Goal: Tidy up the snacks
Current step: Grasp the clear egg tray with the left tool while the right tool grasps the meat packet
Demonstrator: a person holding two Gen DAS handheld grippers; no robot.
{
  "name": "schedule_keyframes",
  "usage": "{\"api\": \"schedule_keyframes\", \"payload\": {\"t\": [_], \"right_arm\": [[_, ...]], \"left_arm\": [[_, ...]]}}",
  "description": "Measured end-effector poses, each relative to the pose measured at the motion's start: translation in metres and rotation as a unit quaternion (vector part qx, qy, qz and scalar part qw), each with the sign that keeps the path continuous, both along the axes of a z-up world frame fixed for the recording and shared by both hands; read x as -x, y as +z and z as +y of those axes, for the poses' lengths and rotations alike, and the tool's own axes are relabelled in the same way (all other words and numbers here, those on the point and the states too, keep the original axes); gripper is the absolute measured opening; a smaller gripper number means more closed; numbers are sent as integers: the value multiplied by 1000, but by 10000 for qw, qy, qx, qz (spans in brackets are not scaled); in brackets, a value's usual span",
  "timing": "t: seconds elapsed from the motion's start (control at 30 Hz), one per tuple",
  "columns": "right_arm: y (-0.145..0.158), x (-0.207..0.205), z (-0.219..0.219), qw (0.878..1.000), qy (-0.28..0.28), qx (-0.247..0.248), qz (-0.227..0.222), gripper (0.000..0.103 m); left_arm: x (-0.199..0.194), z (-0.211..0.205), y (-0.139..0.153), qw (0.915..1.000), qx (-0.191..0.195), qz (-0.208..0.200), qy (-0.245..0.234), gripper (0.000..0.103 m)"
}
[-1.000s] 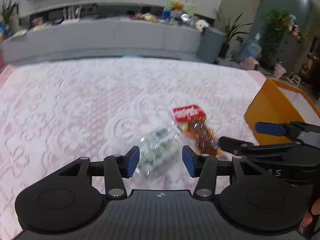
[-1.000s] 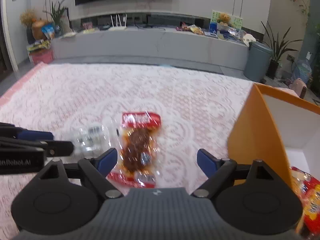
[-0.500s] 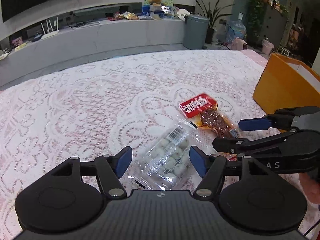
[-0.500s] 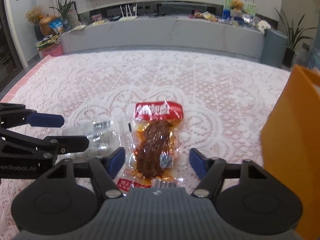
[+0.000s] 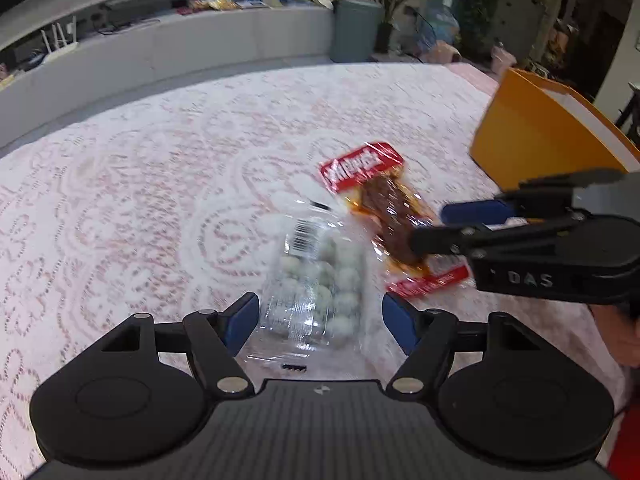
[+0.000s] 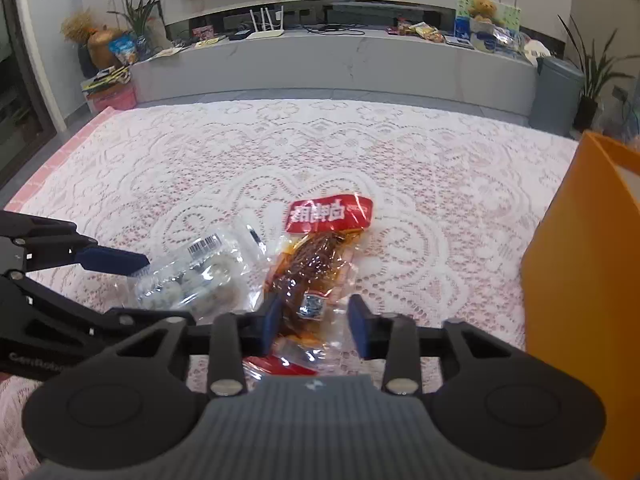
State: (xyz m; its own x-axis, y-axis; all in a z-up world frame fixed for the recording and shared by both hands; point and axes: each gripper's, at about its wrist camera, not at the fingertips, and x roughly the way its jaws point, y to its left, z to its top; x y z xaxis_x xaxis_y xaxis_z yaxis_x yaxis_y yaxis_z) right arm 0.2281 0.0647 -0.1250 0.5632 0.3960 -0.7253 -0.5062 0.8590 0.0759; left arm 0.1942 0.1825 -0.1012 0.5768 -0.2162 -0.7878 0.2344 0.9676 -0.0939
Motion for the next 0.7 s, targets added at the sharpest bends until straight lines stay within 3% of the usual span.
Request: {"api": "schedule_keyframes", "payload": {"t": [0.2, 0.27, 0.4, 0.47, 0.6, 0.7], "right_arm": [[-3, -2, -2, 10000, 36, 11, 72, 34], [-3, -1, -1, 10000, 72, 26, 21, 44], [-5, -1, 4, 9998, 160, 92, -53, 51], [-5, -2, 6, 9999, 124, 102, -55, 59], [-10, -7, 6, 10000, 16, 82, 37, 60], [-13, -8, 6, 9999, -5, 20, 110, 59]], "left_arm": [[5, -6, 1, 9998, -10, 165, -98, 79], [6, -7, 1, 9998, -30, 126, -121, 79], [4, -12, -4, 9992, -333, -20, -218, 81], [4, -14, -6, 9988, -397, -31, -301, 86], [2, -17, -10, 9976, -546, -210, -376, 90], [-1, -15, -11, 9983, -436, -261, -293, 92]]}}
